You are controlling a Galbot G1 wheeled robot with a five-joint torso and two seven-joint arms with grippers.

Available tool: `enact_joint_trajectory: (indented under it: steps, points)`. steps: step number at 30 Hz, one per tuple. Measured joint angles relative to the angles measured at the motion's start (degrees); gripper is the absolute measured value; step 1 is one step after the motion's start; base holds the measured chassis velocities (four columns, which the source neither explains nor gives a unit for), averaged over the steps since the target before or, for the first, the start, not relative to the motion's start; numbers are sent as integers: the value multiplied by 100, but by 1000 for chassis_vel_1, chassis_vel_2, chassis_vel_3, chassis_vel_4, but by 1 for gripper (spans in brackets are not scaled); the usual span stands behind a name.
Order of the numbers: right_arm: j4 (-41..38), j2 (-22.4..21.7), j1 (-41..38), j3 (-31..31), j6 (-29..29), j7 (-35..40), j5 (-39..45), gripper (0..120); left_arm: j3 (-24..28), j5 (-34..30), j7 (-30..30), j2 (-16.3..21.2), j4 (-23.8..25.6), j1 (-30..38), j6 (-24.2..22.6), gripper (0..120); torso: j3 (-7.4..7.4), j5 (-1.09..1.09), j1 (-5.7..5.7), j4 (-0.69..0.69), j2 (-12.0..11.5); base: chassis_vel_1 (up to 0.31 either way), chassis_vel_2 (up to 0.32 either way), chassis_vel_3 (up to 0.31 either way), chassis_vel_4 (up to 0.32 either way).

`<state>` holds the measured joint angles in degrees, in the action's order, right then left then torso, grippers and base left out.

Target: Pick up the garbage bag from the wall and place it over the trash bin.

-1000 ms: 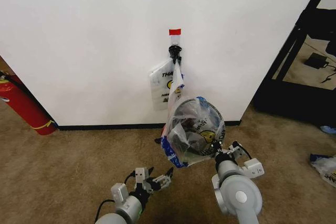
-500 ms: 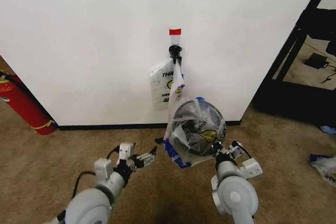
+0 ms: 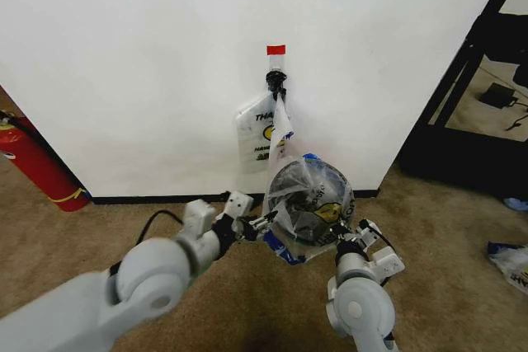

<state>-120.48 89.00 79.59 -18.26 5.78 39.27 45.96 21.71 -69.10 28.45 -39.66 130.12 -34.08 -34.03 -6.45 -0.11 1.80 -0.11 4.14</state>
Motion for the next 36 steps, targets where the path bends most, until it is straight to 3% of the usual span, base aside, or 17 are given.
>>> enact_joint_trajectory:
  steps: [1,7,10,17,19,23,31,36]
  points:
    - [0,0,0,0,0,0,0,0,0,0,0,0,0,0,0,30,0,0,0,0,0,0,0,0,0]
    - [110,57,-5,5,-100,-65,-350,0,1072,-488,461,-462,-345,1487,-319,4,0,0,0,2,0,0,0,0,0]
    - [133,98,-2,19,-120,-81,-443,0,1384,-616,638,-615,-460,1950,-405,0,0,3,0,1,0,0,0,0,0]
    - [173,196,8,77,-432,-306,-533,0,2216,-686,1101,-994,-652,2692,-690,0,0,1,-1,3,0,0,0,0,0]
    - [174,209,15,91,-473,-345,-543,0,2623,-603,1183,-1217,-877,2997,-772,0,0,2,-1,2,0,0,0,0,0]
    - [161,217,53,94,-476,-352,-559,0,2959,-505,1220,-1622,-1355,3254,-821,0,0,1,-1,2,0,0,0,0,0]
    - [144,181,97,68,-492,-357,-575,0,3196,-296,1198,-2023,-1938,3447,-827,0,0,2,-1,2,0,0,0,0,0]
    - [137,156,106,81,-508,-364,-575,0,3342,310,944,-2221,-2414,3504,-827,0,0,2,0,3,-1,0,0,0,0]
